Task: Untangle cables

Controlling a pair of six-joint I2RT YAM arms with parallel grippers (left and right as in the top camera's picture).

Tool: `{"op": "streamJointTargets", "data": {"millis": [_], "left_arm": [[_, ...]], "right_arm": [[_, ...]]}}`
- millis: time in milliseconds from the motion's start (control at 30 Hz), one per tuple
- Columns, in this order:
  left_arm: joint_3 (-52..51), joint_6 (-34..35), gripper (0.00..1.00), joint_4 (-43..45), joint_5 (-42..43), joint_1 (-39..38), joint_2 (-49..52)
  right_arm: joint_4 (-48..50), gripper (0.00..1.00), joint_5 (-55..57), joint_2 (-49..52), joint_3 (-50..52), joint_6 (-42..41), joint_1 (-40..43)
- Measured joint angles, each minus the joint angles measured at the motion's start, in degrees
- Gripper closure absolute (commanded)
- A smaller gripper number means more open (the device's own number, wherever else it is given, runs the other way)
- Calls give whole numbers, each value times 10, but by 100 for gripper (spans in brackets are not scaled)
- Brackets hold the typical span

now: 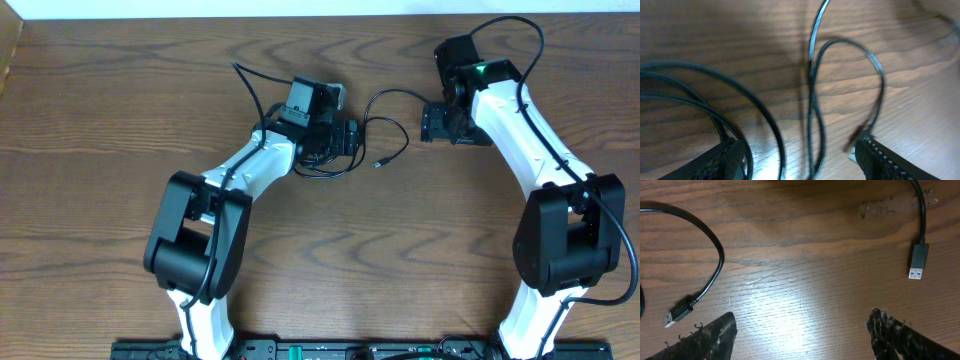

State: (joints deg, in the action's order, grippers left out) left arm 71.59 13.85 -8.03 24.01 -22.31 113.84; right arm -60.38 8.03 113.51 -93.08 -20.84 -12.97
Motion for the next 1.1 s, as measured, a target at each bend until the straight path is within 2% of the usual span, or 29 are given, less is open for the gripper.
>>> {"op": "streamJointTargets", "data": {"millis": [333,533,900,1000,1100], "left_arm": [[0,14,25,4,-1,0,28],[0,17,39,2,-2,-1,28],[2,25,49,-26,-42,-11,27],[3,27,57,-32,-66,-20,27],[4,27,72,-40,-97,-31,26]], "right_arm": [[0,19,0,0,0,0,0],[0,19,0,0,0,0,0],[0,19,0,0,0,0,0],[1,19,0,0,0,0,0],[1,19,0,0,0,0,0]]}}
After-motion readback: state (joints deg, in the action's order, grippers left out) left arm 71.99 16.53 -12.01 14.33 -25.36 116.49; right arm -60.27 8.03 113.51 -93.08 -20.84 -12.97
